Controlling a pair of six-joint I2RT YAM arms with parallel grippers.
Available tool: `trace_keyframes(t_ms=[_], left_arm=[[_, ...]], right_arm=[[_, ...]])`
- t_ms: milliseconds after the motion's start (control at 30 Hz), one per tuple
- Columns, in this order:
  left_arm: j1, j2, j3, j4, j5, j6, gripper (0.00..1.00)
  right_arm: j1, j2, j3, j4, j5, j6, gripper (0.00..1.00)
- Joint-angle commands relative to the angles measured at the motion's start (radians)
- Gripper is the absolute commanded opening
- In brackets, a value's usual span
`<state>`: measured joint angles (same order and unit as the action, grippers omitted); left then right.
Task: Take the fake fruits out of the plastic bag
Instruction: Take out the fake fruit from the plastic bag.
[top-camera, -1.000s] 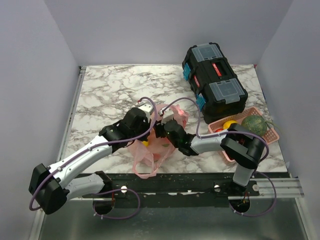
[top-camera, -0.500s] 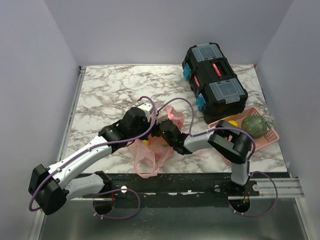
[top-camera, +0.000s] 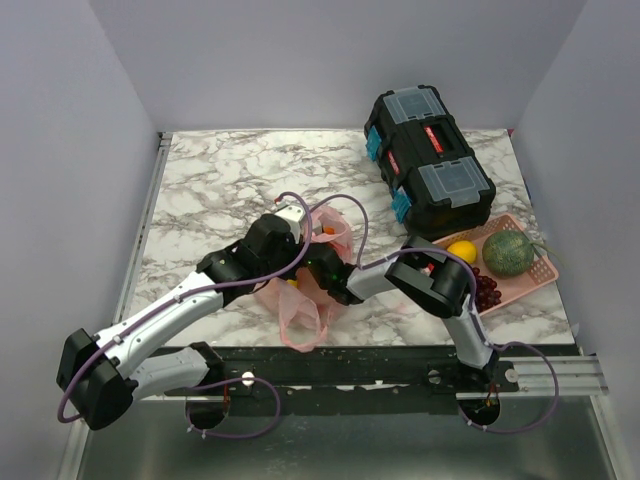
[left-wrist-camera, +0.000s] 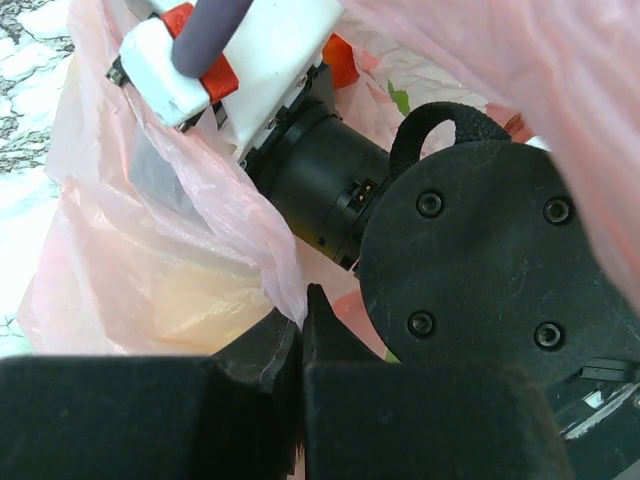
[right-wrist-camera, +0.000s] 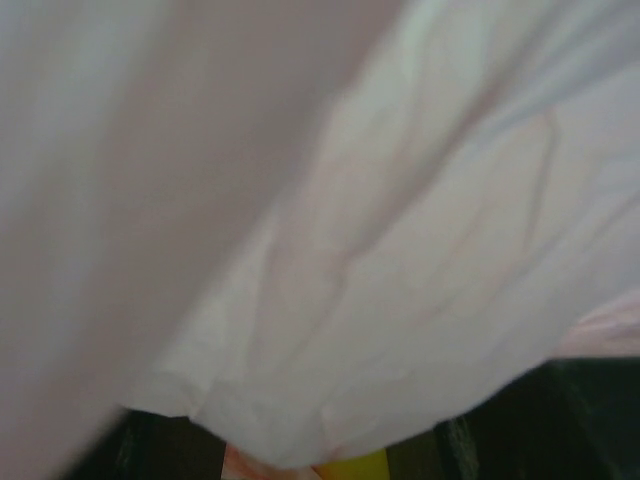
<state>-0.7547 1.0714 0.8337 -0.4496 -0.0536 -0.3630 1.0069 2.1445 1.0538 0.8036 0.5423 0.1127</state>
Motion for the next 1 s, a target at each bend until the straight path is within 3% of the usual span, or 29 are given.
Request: trace_keyframes(t_ms=[0,67,167,367,800,967], left_arm=[[-0.005,-0.033,-0.015,0.009,-0.025,0.001,0.00],[-0.005,-0.030,-0.013,-0.006,-0.051,0.002,0.00],[-0.005,-0.018,0.012,-0.042,-0.101,0.006,0.00],[-0.001,-0.010,0.067,-0.106,-0.226,0.006,0.00],[0.002,0.016,0.152,-0.097,-0.345,-0.004,0.00],[0.005,0.037,0.189,-0.111,-0.374,0.051,0.00]], right_arm=[[-0.005,0.048,-0.020,-0.067,0.021,0.038,0.53],[-0.005,0.027,-0.027,-0.079,-0.039,0.033,0.48],[-0.004,-0.054,-0.043,-0.117,-0.096,0.045,0.32],[-0.004,-0.283,-0.129,-0.189,-0.211,0.117,0.17],[-0.003,-0.490,-0.320,-0.164,-0.589,0.112,0.12],[-0.004,-0.604,-0.378,-0.155,-0.673,0.161,0.05]])
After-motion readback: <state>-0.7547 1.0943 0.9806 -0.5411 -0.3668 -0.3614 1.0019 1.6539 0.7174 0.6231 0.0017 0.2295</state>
